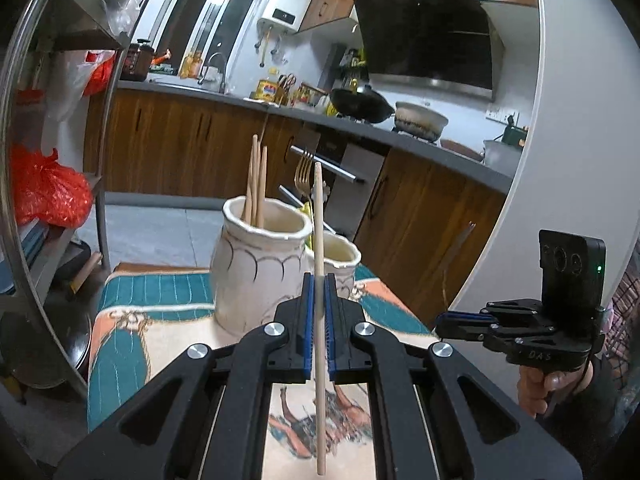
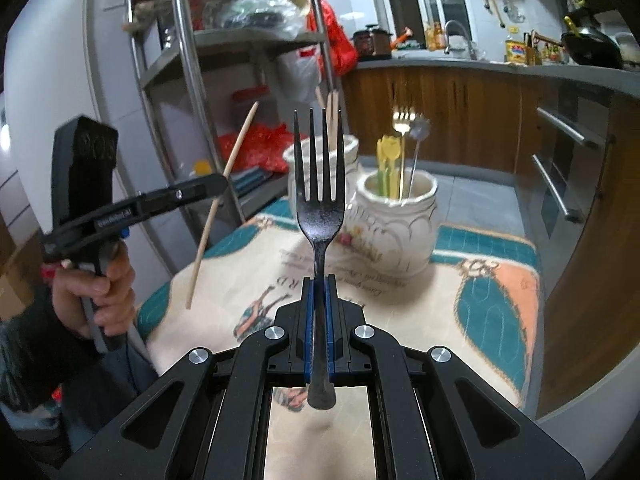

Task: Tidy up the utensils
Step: 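Lower the chopstick into the tall pot while the right tool lowers the silver fork into the short pot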

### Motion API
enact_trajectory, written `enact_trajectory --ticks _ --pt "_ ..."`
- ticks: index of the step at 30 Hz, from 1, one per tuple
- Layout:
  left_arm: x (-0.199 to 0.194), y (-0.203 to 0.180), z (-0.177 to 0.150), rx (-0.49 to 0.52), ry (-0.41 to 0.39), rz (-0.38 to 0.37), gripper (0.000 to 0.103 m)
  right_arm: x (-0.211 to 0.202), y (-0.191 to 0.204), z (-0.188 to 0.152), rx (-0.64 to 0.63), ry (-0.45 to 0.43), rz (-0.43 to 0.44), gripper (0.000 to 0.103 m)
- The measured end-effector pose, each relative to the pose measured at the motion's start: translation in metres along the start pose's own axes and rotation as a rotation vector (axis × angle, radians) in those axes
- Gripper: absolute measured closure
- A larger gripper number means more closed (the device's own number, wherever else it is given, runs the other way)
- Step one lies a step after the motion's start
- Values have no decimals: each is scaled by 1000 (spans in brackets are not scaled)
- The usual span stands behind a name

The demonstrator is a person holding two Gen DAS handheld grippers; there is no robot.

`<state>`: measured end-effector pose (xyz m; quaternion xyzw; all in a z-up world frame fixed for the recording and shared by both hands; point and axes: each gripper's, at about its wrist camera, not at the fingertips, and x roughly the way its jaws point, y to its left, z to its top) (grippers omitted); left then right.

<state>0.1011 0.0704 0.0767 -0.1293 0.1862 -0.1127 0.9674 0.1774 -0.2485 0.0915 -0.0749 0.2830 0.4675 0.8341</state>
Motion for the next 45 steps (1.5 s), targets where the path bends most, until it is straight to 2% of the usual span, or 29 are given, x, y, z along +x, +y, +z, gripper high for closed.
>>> enact_trajectory --ticks 11,18,23,29,34,40,45 --pt "14 10 36 24 -122 0 99 10 -19 51 -1 -99 7 97" --pt "27 15 61 36 -185 7 99 17 -32 87 -3 -196 6 97" --pt "33 14 83 60 -247 23 99 24 -45 98 27 -249 7 97" --pt "44 17 100 61 -307 39 99 40 -54 107 32 -248 -14 97" --pt "53 16 108 73 -359 92 98 52 -59 110 33 -252 -25 97" --pt "76 23 100 55 -356 124 99 65 -62 107 26 -236 -55 97" --pt "91 21 84 80 -305 147 99 75 -58 99 3 -197 -73 97"
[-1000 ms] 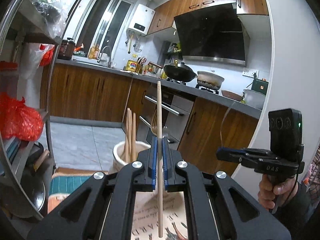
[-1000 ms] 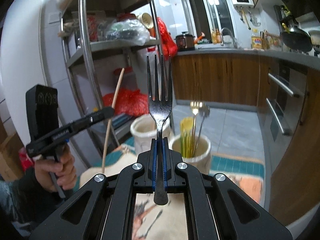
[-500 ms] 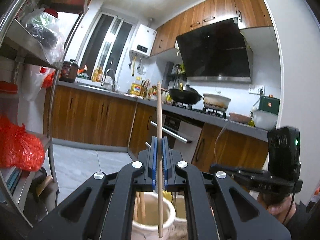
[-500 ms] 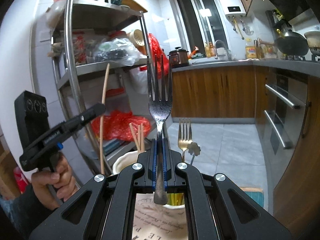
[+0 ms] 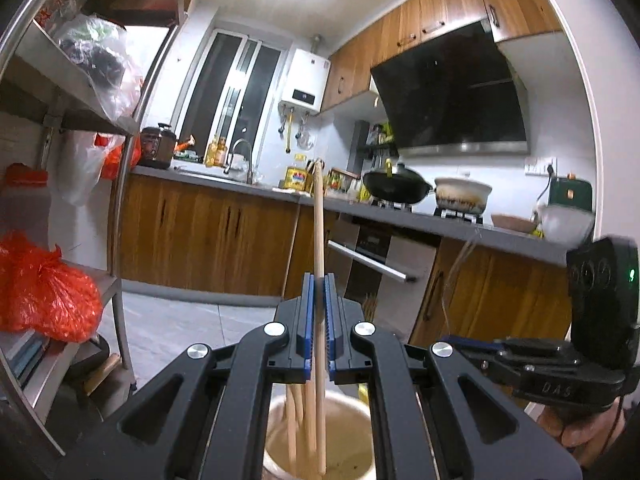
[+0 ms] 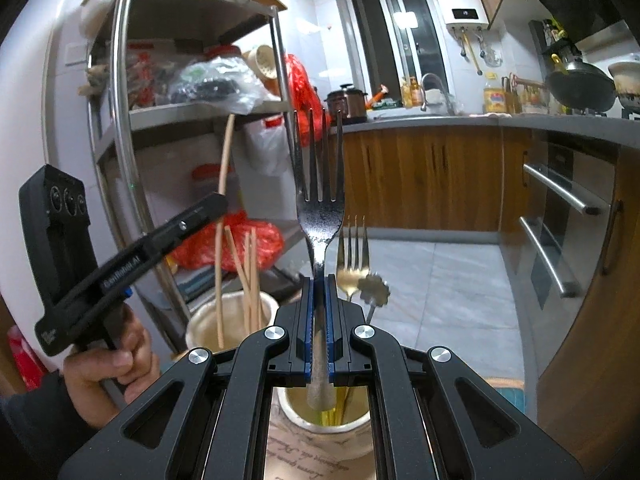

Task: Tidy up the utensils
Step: 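Lower the chopstick into the tall pot while the right tool lowers the silver fork into the short pot, then open both tools and pull them back from the pots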

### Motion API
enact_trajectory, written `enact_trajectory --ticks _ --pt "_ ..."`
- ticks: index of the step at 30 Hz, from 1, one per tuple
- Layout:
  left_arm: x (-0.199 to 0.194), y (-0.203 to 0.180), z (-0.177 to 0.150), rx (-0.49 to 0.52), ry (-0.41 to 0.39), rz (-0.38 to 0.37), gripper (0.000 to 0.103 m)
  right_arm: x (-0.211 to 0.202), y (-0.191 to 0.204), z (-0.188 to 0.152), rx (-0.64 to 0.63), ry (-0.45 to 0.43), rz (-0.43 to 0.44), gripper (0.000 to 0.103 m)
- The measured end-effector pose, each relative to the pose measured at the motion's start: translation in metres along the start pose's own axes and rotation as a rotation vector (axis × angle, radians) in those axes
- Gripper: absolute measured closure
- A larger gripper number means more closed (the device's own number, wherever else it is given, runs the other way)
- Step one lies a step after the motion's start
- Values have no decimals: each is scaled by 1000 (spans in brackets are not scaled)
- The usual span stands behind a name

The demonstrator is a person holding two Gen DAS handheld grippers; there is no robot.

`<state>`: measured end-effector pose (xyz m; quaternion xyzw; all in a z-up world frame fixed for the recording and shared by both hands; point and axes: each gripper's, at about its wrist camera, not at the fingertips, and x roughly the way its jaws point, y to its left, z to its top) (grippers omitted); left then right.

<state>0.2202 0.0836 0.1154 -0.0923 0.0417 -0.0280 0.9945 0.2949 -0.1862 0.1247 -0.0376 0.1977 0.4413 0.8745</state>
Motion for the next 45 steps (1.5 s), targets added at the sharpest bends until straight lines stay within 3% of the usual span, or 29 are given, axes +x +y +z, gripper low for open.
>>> enact_trajectory --ticks 13,34,38,39,43,45 --pt "-9 -1 -46 44 134 23 98 20 0 -29 -14 107 -19 97" --pt "-2 -5 -45 80 200 70 96 45 -5 -40 15 182 -47 97" --pt "-3 -5 -44 81 195 69 96 39 -4 -39 21 159 -44 82" --pt "-4 -5 -43 80 192 67 94 37 -5 -38 21 154 -45 80" --pt "-12 -7 -40 81 163 59 69 28 -2 -36 14 124 -39 70" --pt "-17 -11 -38 96 152 56 68 22 -1 -36 9 102 -38 69"
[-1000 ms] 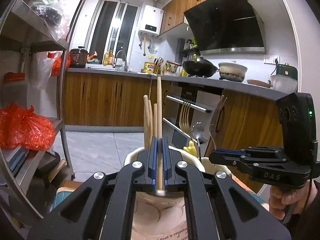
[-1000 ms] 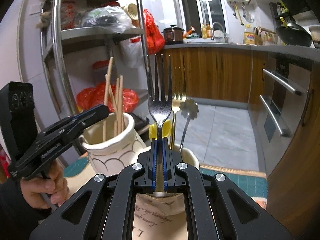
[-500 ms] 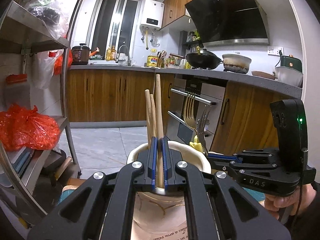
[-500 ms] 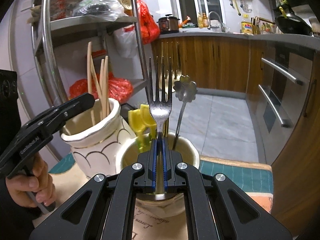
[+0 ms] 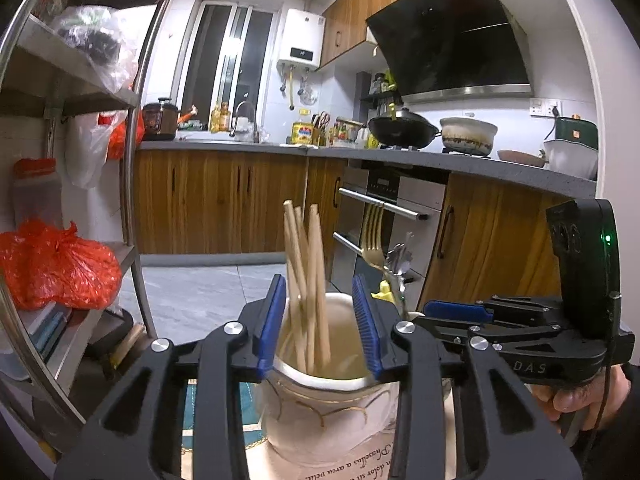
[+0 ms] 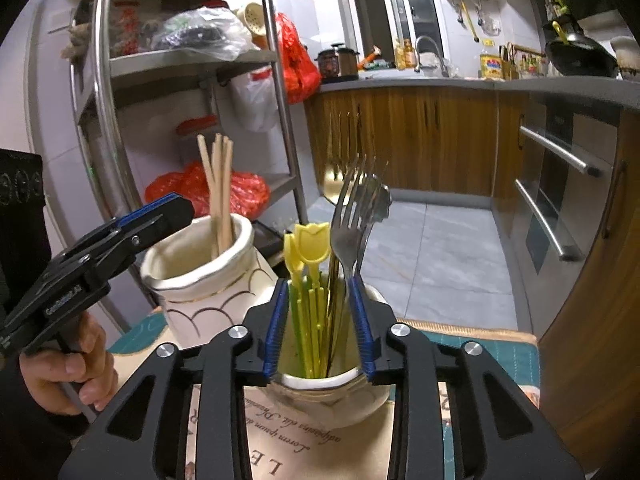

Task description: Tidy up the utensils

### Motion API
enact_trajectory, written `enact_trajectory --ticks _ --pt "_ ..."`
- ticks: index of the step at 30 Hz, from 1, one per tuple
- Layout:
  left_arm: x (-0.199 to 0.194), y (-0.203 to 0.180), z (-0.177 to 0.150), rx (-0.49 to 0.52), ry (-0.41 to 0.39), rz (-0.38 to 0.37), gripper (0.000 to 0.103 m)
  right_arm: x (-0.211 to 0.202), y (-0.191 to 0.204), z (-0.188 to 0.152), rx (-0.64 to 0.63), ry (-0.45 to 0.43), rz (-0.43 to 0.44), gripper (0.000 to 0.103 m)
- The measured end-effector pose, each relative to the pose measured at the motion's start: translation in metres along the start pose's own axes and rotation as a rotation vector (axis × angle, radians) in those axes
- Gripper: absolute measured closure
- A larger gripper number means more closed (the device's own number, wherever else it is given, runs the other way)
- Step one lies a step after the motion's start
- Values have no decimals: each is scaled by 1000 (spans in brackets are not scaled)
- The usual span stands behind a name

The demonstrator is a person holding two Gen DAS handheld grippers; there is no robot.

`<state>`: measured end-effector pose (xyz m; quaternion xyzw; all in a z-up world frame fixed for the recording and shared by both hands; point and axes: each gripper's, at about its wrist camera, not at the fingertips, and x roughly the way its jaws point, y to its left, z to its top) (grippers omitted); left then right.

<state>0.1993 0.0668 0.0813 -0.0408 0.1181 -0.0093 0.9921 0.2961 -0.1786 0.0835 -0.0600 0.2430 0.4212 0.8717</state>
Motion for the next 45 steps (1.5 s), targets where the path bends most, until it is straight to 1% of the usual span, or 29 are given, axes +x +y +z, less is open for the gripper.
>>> enact_trajectory --ticks 3,5,6,7,8,11,13,14,15,16,18,19,25,28,32,39,45 --pt "-7 -4 2 12 -11 -7 67 -9 -2 -1 0 -36 -8 67" --pt "-13 -4 1 13 -20 -11 63 -16 -5 -3 9 -70 -15 60" --pt "-16 -4 0 14 -25 -12 56 -19 -6 -4 11 -84 -21 56" --pt "-19 -5 -1 16 -30 -12 48 -22 -7 -6 11 -99 -27 47" --pt "-22 -5 -3 17 -37 -13 46 -25 -7 -8 10 -111 -33 40" --pt "-30 -7 -9 30 -37 -12 38 -29 -7 -15 8 -121 -53 31" --pt "-34 -8 -14 36 -36 -7 29 -32 -4 -21 4 -126 -68 27" --pt "-35 -8 -16 39 -33 -5 28 -34 -3 -23 2 -128 -71 24" --pt "-36 -9 -19 41 -28 0 23 -35 -2 -26 -3 -131 -82 23" --pt "-38 -10 -22 40 -25 6 16 -36 0 -29 -5 -133 -91 19" --pt "-42 -10 -26 34 -24 9 10 -40 3 -34 -7 -137 -107 15" --pt "-45 -12 -28 33 -27 15 5 -43 4 -36 -8 -143 -115 13" --pt "-58 -11 -38 3 -50 55 5 -61 9 -47 10 -199 -147 8" --pt "-59 -7 -43 -29 -43 58 5 -68 14 -52 0 -232 -154 8" --pt "-63 -4 -44 -40 -60 59 5 -71 18 -54 -26 -263 -165 6" --pt "-58 -10 -43 -14 -42 66 5 -68 17 -55 -21 -263 -166 6" --pt "-56 -9 -43 -16 -26 96 5 -68 17 -55 -20 -262 -165 6"
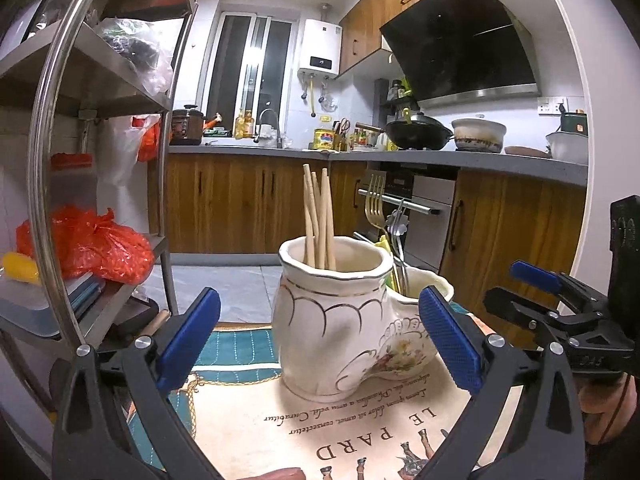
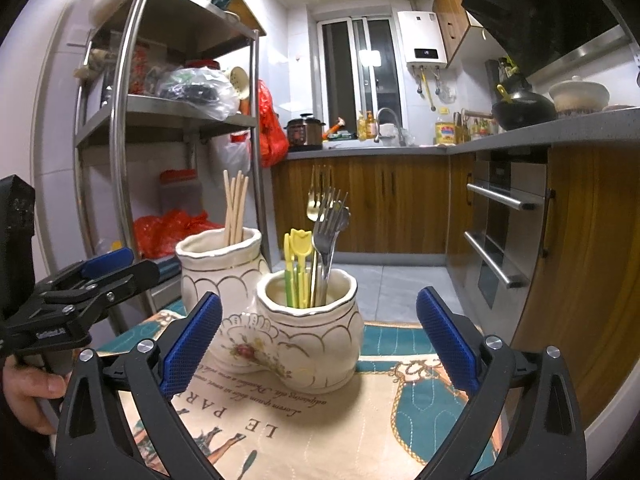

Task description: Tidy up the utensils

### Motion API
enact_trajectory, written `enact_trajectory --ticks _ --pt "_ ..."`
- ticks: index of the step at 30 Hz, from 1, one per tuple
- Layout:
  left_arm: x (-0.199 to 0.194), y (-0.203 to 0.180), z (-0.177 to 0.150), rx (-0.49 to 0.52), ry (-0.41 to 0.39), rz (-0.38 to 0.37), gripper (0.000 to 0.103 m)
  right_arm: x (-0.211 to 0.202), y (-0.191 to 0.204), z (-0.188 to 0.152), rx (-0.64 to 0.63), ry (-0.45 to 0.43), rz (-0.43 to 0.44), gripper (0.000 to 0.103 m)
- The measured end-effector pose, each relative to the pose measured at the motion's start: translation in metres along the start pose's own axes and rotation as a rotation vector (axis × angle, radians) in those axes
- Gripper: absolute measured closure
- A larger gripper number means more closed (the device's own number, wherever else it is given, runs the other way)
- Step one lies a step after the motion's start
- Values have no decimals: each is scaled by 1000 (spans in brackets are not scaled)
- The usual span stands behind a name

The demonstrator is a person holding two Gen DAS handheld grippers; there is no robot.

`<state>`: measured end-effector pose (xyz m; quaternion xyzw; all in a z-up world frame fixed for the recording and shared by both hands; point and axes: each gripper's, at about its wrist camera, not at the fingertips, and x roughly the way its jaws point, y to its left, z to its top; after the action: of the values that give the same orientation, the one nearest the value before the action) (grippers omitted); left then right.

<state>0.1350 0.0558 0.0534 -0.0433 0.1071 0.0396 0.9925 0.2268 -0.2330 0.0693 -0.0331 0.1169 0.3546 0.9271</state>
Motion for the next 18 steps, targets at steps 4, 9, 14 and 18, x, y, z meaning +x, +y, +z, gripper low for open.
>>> enact_trajectory --ticks 4,9,14,18 --pt "0 3 0 -12 4 6 5 0 0 -1 1 2 0 6" --pt "1 3 -1 -12 7 6 5 1 0 -1 0 3 1 5" --pt "2 4 -1 -9 9 4 5 3 1 -1 -2 5 1 5" --pt "3 4 -1 -10 10 3 5 2 1 -1 -1 5 0 5"
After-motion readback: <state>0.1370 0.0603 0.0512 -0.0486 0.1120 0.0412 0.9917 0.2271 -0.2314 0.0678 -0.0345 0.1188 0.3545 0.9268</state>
